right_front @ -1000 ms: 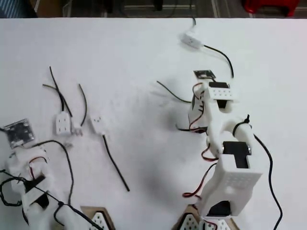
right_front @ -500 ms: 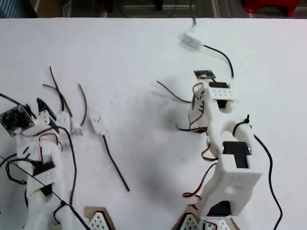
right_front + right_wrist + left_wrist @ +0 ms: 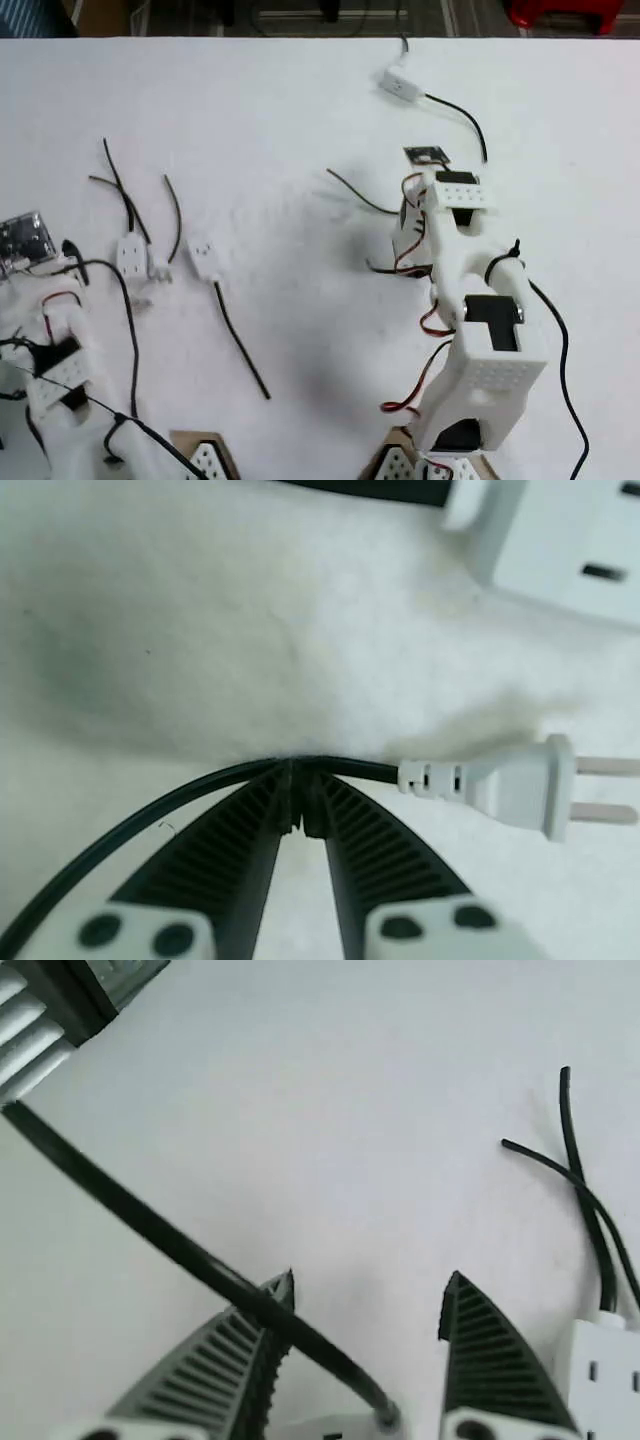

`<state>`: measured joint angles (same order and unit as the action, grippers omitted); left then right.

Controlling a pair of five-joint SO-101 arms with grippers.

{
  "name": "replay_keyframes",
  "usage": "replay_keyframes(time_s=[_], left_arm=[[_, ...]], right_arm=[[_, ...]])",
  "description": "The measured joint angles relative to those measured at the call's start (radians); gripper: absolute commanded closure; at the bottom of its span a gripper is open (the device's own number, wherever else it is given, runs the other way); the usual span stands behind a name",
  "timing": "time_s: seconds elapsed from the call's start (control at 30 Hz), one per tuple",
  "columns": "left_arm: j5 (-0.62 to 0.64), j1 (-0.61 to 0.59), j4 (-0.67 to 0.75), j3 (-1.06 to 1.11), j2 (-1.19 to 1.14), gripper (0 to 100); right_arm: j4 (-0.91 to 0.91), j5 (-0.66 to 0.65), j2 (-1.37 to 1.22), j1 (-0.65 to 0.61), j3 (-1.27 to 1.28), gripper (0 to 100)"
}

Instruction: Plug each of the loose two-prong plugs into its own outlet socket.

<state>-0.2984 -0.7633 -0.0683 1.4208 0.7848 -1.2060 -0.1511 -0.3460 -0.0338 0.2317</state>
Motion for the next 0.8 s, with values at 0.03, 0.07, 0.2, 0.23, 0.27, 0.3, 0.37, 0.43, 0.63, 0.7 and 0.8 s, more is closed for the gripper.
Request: replay_keyframes(time_s=[0.03,0.07,0.2,0.23,0.27,0.3,0.37,0.43,0.63,0.7,0.8], left_arm=[[-0.034,0.0,-0.054,-0.032,0.0,76],[-0.064,-0.002,-0.115,-0.072,0.0,76],[-0.178,0.005,-0.442,-0.275,0.0,76],[-0.215,0.012,-0.532,-0.328,0.0,76],[-0.252,0.021,-0.623,-0.382,0.0,76],[-0.287,0.029,-0.712,-0.43,0.0,76],[-0.356,0.04,-0.865,-0.503,0.0,75],[-0.431,0.043,-0.973,-0.543,0.0,73],[-0.695,0.038,-1.126,-0.562,0.0,73],[-0.772,0.023,-1.128,-0.562,0.0,73],[-0.867,-0.006,-1.054,-0.554,0.002,73]], right_arm=[[0.0,0.0,0.0,0.0,0.0,97.8],[0.0,-0.006,0.0,0.0,0.0,97.8],[0.0,-0.052,0.0,-0.002,0.0,97.8],[0.0,-0.057,0.0,-0.003,0.0,97.8],[0.0,-0.061,0.0,-0.006,0.0,97.8],[0.0,-0.063,0.0,-0.006,0.0,97.8],[0.0,-0.064,0.0,-0.006,0.0,97.8],[0.0,-0.064,0.0,-0.006,0.0,97.8],[0.0,-0.068,0.0,-0.008,0.0,97.8],[0.0,-0.068,0.0,-0.008,0.0,97.8],[0.0,-0.068,0.0,-0.008,0.0,97.8]])
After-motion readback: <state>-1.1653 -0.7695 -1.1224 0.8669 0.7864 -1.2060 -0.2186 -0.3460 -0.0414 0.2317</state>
